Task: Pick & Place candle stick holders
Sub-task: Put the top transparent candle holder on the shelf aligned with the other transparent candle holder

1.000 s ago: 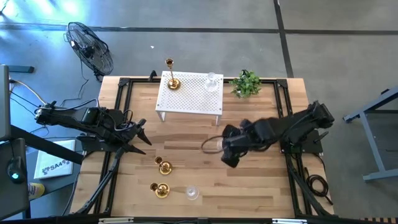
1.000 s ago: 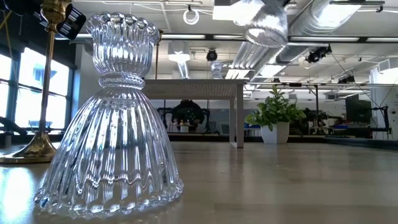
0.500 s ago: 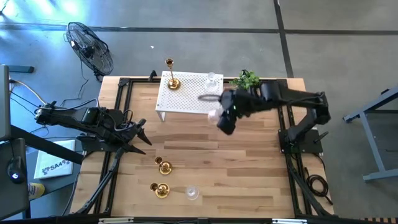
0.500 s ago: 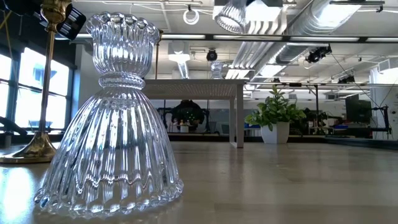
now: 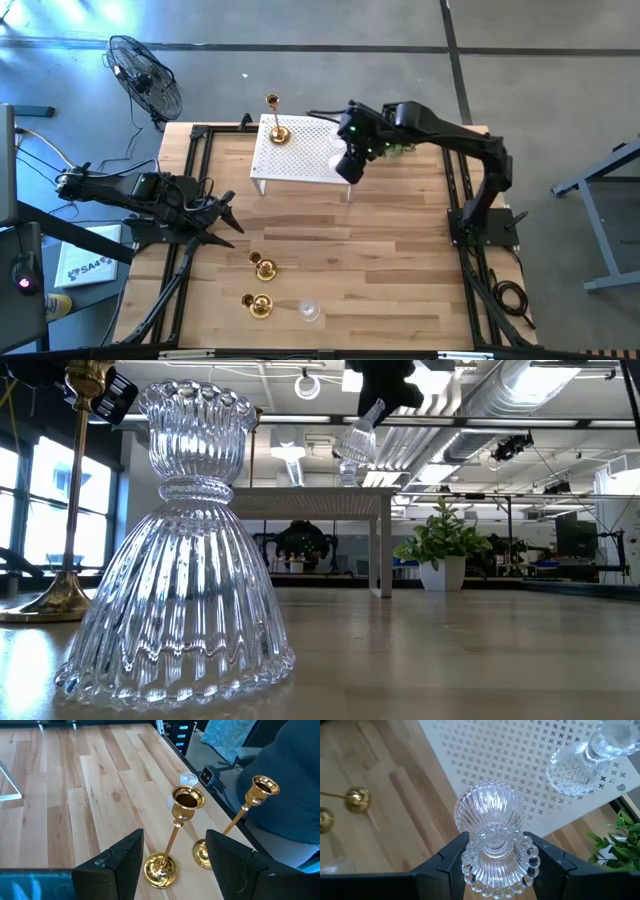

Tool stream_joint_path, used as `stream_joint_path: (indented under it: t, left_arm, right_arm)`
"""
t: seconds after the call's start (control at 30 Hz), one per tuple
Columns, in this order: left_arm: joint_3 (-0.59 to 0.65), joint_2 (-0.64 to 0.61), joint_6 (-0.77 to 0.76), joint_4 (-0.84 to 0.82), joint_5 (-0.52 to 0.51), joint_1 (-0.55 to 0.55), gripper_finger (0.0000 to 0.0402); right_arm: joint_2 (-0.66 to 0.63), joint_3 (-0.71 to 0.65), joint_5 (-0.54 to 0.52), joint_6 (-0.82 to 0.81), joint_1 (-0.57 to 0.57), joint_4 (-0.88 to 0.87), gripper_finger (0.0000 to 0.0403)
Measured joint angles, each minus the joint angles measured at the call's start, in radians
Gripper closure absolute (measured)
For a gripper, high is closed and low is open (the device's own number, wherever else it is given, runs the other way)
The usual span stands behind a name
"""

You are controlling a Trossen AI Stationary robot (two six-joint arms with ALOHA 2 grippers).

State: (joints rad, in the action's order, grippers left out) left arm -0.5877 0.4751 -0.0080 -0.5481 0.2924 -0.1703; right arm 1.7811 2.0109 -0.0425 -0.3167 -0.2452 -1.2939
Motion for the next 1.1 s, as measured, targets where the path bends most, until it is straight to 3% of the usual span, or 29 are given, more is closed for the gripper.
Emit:
stream_joint_path:
  t: [0.5, 1.1]
  left_arm:
    - [0.0, 0.0, 0.0, -0.009, -0.024, 0.0, 0.0192]
    - [0.0, 0.0, -0.001, -0.009, -0.026, 0.0, 0.0192]
  right_arm:
    - [0.074, 0.0, 0.021, 0.072, -0.12, -0.003, 0.0247]
    - [0.084, -0.032, 0.033, 0.083, -0.128, 0.023, 0.0247]
